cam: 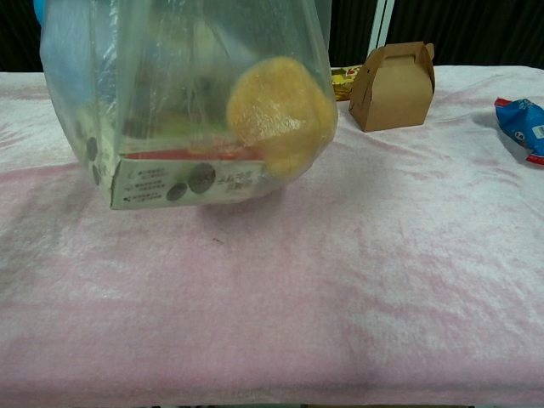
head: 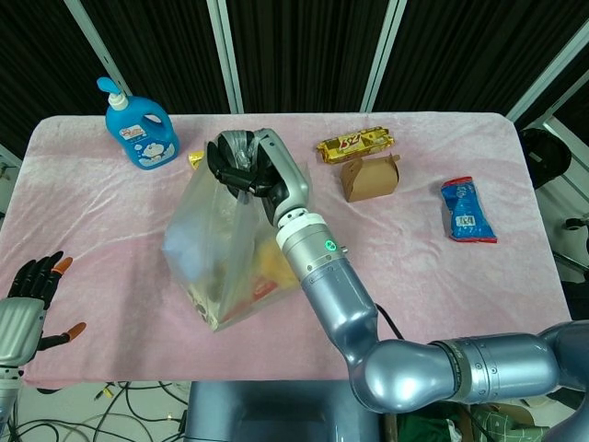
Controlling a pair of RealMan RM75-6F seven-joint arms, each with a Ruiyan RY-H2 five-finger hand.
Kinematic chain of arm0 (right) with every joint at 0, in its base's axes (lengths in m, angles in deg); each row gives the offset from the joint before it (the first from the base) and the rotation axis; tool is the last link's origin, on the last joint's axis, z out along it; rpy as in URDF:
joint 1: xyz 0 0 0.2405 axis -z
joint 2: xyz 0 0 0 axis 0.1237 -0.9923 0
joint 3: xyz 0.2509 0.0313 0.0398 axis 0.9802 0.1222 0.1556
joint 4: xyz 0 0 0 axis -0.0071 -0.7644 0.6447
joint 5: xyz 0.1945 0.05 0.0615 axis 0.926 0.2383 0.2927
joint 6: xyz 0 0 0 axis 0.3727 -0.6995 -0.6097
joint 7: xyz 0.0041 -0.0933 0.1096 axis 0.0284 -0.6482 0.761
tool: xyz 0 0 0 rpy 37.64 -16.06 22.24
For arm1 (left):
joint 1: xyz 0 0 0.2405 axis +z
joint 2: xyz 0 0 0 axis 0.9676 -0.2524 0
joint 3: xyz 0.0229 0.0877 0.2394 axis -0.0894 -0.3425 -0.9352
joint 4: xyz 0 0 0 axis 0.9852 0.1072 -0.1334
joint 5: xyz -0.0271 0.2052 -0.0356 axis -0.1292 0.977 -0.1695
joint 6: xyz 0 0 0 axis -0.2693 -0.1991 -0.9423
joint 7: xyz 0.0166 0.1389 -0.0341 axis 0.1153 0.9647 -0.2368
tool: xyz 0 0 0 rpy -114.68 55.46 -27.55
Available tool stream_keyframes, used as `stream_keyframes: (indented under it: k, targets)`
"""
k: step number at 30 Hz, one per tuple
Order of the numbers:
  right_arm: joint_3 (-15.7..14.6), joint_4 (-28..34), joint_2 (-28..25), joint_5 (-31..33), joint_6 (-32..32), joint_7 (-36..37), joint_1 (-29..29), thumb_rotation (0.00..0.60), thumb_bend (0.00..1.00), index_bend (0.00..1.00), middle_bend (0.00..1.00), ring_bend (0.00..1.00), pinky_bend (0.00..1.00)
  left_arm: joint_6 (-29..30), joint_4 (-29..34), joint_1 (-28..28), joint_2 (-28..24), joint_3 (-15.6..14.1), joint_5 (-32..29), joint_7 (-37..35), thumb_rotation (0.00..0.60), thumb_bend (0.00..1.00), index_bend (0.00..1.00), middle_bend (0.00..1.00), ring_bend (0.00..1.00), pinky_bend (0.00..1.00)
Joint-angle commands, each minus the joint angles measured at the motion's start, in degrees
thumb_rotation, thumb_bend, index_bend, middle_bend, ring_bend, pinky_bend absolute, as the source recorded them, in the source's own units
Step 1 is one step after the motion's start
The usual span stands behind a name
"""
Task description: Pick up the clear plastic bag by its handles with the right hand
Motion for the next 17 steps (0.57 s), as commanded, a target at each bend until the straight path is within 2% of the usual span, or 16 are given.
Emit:
stream_keyframes:
  k: [1, 17]
  targets:
    - [0.17, -0.20, -0.30, 0.51, -0.54, -0.18, -0.55, 0.600, 0.87, 0.87, 0.91, 0.91, 0.91, 0.00, 0.00, 0.01, -0.02, -0.01, 0.00, -0.02, 0.600, 0.00, 0.00, 0.00, 0.00, 0.02]
    - [0.37, -0.12, -1.19, 1.52, -1.43, 1.11, -1.25, 0.600, 0.87, 0.87, 0.91, 0.91, 0.91, 0.24, 0.11, 0.17, -0.06, -0.16, 0.32, 0.17, 0.600, 0.00, 0.01, 0.00, 0.00, 0.02]
